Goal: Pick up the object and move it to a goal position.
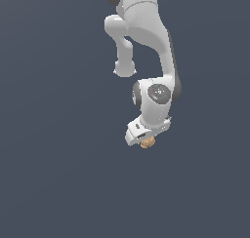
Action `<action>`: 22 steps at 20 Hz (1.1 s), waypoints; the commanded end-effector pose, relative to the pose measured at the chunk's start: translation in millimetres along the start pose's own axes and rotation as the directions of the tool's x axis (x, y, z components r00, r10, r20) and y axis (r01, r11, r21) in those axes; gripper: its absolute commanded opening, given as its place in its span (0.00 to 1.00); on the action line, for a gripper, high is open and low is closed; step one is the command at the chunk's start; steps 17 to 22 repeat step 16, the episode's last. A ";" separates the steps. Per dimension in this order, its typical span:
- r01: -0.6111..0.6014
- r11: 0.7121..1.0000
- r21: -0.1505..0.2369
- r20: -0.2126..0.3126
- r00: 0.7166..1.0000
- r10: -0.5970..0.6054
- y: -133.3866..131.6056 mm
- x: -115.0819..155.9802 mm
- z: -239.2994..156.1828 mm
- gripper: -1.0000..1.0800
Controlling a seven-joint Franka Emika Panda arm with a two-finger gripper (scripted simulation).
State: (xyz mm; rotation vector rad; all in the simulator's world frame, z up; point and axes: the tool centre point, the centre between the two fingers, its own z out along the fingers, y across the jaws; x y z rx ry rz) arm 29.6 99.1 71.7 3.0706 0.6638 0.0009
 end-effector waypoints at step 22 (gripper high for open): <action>-0.001 1.000 0.000 0.001 1.000 0.001 -51.7 54.6 -13.3 0.00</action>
